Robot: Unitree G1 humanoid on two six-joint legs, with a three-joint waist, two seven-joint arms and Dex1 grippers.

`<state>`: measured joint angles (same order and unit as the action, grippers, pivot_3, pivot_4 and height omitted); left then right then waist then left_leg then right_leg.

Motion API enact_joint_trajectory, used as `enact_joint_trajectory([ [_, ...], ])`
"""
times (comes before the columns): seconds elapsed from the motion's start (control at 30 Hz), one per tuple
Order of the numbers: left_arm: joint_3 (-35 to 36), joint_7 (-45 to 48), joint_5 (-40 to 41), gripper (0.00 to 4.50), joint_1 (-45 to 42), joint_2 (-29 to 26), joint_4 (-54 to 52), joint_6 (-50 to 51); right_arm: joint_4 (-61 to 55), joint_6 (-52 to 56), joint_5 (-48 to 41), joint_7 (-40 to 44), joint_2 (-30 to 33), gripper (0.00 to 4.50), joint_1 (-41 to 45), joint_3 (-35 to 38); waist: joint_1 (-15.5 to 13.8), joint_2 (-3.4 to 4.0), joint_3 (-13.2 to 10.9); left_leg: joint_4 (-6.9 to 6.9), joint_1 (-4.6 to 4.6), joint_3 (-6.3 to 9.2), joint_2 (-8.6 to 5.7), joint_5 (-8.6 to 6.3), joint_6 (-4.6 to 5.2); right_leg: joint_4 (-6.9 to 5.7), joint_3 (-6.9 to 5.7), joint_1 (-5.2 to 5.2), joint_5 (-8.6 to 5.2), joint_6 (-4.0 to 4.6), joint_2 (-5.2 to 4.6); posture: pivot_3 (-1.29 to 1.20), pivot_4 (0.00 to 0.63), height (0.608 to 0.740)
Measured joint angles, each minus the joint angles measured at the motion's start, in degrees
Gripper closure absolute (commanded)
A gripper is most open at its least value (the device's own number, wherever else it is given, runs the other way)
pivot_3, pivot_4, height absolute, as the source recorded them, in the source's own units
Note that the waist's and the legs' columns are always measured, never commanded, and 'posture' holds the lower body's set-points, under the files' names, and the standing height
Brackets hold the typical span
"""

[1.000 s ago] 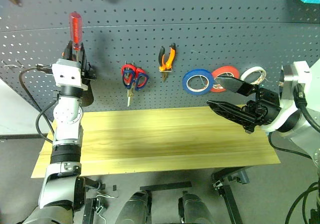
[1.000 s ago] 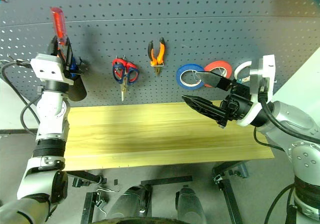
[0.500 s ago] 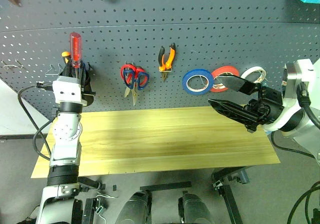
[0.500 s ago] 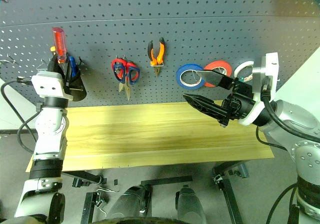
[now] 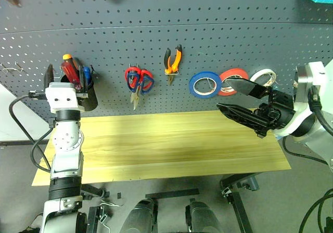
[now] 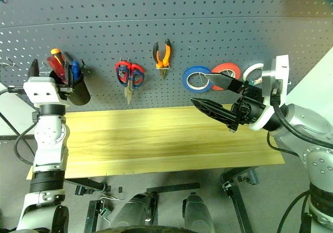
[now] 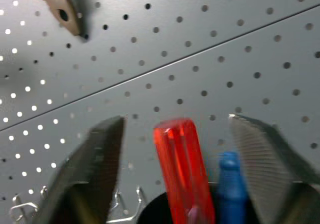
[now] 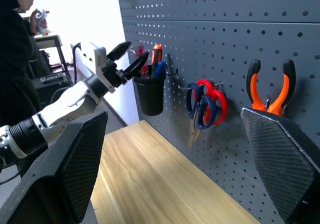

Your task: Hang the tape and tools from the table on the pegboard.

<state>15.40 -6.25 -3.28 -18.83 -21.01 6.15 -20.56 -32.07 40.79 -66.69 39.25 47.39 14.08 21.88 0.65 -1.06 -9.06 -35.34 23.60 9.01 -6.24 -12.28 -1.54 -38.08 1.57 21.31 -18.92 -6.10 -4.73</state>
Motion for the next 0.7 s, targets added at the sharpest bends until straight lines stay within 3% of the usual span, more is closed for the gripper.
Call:
enact_joint_trajectory([
  [0.23, -1.3, 1.9, -0.8, 0.07, -1.8, -0.8, -0.7, 0.2, 0.8, -0.2, 1.4, 0.8, -0.1, 0.0, 0.1, -0.3, 0.0, -0.01, 0.0, 0.0, 0.0, 0.0, 0.0, 0.0, 0.0, 0.0, -0.01, 0.0, 0.0, 0.0, 0.01, -0.04, 0.128, 0.74],
  [0.5, -6.3, 7.2, -0.9, 0.07, -9.4, -0.7, -12.4, 3.6, 2.0, -1.9, 4.2, 2.2, -1.4, 0.0, 2.9, -3.3, -0.1, 0.01, 0.1, -0.01, 0.0, -0.03, -0.02, 0.01, -0.02, 0.0, -0.02, 0.0, 0.0, -0.01, 0.03, -0.01, 0.094, 0.74],
  [0.7, -9.0, 13.1, 3.9, 0.07, -10.5, 0.0, -17.6, 9.4, 2.4, -2.9, 6.1, 2.7, -2.5, 0.0, 3.0, -3.8, -0.1, 0.04, 0.2, -0.02, 0.0, -0.04, -0.01, 0.03, -0.04, -0.03, -0.02, 0.0, 0.0, -0.01, 0.07, 0.0, 0.073, 0.74],
])
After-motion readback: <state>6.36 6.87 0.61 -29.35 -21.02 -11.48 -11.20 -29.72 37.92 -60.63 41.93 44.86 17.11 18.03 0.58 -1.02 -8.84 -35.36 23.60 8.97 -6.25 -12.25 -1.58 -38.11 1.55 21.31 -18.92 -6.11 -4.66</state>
